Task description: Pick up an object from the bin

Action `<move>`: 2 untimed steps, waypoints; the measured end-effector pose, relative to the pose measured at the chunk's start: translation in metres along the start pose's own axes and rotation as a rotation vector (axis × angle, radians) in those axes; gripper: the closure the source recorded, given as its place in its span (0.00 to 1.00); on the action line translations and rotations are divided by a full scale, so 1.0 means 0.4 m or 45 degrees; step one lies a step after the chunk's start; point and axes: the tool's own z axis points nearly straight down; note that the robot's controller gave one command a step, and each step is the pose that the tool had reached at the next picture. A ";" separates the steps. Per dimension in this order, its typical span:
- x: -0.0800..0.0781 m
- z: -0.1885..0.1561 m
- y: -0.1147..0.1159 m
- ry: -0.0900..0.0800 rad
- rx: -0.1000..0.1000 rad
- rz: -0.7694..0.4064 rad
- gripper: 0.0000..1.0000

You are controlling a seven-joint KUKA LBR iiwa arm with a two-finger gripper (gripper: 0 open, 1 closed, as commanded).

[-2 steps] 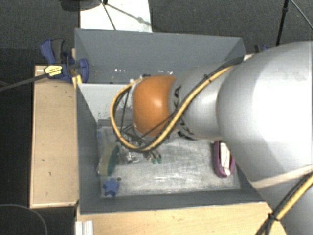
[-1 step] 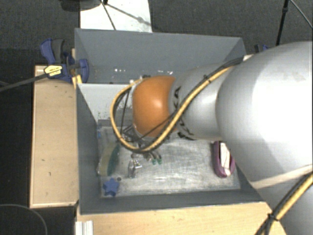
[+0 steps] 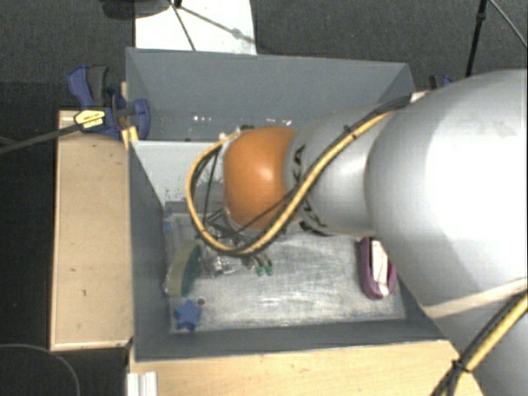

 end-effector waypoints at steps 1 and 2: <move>0.003 0.004 0.000 0.005 0.001 0.000 0.00; -0.073 0.003 0.049 0.003 0.012 -0.443 0.00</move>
Offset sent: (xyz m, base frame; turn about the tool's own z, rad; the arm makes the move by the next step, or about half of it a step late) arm 0.0000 0.0000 0.0000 0.0000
